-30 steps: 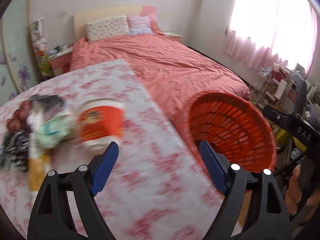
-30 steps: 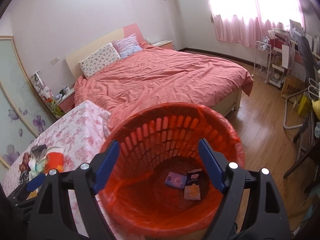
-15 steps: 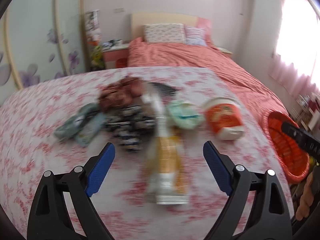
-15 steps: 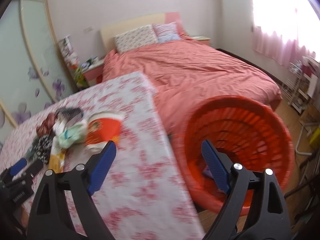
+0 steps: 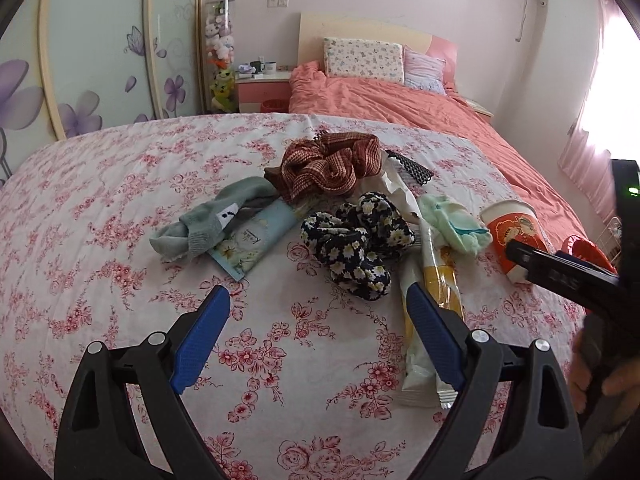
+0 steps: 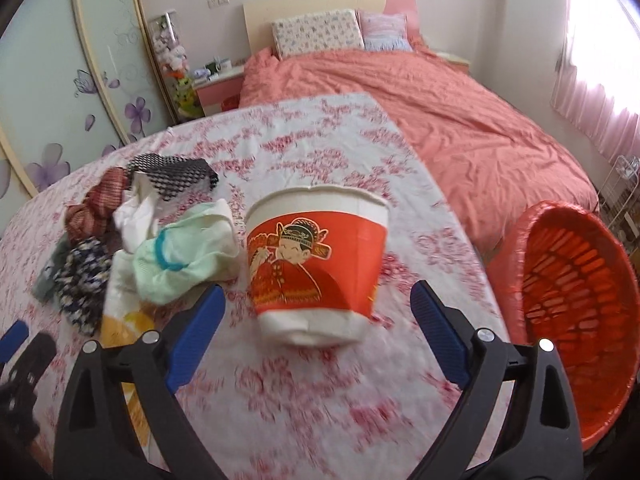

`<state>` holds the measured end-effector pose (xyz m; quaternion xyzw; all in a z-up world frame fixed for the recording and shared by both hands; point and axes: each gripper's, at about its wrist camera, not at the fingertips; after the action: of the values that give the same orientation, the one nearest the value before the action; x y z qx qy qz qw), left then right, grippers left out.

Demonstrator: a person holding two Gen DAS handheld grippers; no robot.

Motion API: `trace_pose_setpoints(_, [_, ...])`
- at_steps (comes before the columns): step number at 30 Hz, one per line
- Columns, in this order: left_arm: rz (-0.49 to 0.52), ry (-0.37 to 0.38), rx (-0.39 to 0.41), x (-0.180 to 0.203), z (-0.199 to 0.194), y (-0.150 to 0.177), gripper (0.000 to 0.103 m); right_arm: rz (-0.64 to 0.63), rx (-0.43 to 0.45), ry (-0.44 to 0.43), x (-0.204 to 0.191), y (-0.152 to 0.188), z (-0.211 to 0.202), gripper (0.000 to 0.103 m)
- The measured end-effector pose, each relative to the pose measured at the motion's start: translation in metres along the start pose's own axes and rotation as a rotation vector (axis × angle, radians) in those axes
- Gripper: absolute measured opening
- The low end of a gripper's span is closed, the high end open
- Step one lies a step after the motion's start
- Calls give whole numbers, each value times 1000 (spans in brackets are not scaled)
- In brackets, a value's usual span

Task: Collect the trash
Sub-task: 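Move both tools back over the table toward the remaining items, then grasp the yellow snack bar wrapper with the left tool while the right tool grasps the red paper cup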

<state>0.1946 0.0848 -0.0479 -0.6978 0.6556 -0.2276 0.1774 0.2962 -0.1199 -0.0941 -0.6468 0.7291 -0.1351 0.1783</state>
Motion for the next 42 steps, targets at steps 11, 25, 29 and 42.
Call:
trace_pose_setpoints(11, [64, 53, -13, 26, 5, 5, 89, 24, -31, 12, 11, 4, 10, 73])
trace_pose_setpoints(25, [126, 6, -116, 66, 43, 9, 75, 37, -6, 31, 36, 39, -7, 74])
trace_pose_setpoints(29, [125, 0, -119, 66, 44, 9, 72, 33, -5, 29, 36, 39, -7, 74])
trace_pose_setpoints(42, [158, -14, -117, 74, 40, 16, 59, 37, -2, 15, 36, 38, -7, 74])
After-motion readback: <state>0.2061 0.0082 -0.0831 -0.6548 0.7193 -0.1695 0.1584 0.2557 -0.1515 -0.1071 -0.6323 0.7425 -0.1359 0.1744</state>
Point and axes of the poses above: each gripper's, at about its wrist camera, not at the fingertips, and z roughly the way its jaws point, x to its right, y to its underside, and after that the axes turned 12 degrees about -x, right-handed
